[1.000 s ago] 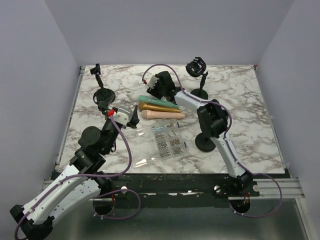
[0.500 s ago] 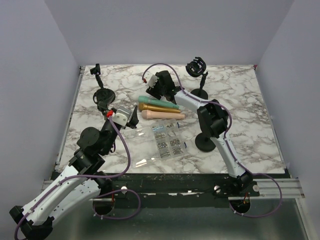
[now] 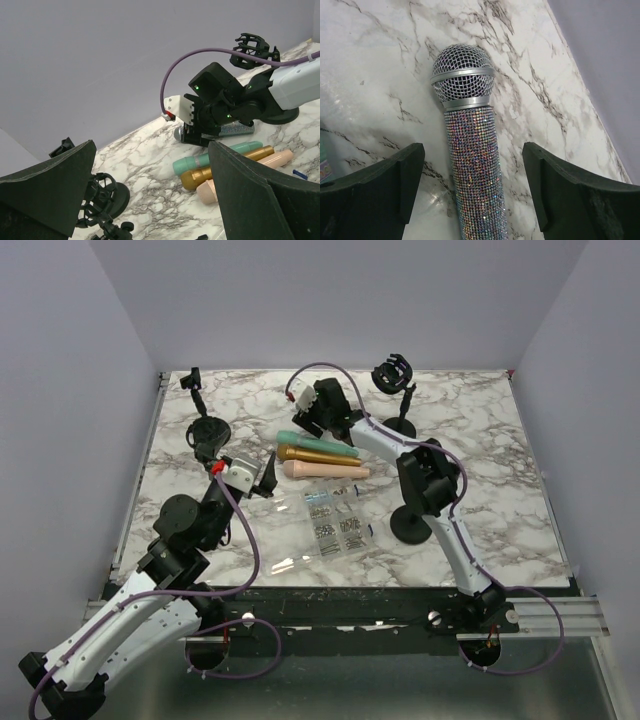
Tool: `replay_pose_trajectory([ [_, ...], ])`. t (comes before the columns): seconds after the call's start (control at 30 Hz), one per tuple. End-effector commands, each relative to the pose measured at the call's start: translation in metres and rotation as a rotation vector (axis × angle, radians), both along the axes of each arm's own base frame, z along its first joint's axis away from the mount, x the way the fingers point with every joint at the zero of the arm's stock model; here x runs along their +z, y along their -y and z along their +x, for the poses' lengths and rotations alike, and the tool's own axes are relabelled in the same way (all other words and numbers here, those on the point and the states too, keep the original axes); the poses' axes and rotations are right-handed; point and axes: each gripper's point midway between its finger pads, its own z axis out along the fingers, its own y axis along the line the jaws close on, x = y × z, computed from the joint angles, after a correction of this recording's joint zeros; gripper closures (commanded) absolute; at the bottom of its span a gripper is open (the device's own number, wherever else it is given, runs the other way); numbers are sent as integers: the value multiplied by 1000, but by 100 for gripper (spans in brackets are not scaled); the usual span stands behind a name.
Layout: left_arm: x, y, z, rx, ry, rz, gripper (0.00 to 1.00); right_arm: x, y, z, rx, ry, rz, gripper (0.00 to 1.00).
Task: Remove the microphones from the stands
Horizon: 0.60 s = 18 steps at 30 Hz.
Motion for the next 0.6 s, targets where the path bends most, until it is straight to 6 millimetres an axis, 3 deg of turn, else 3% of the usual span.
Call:
replay_pose_trajectory([
  [0.0, 6, 0, -4, -19, 9, -27, 2, 66, 4, -1, -42, 59, 60, 13],
  [0.33, 13, -5, -9, -20, 23, -56, 2, 123, 7, -32, -74, 59, 137, 12],
  [0.57, 16, -7, -11, -17, 26, -77, 2, 173, 20, -74, -140, -10, 307, 11],
])
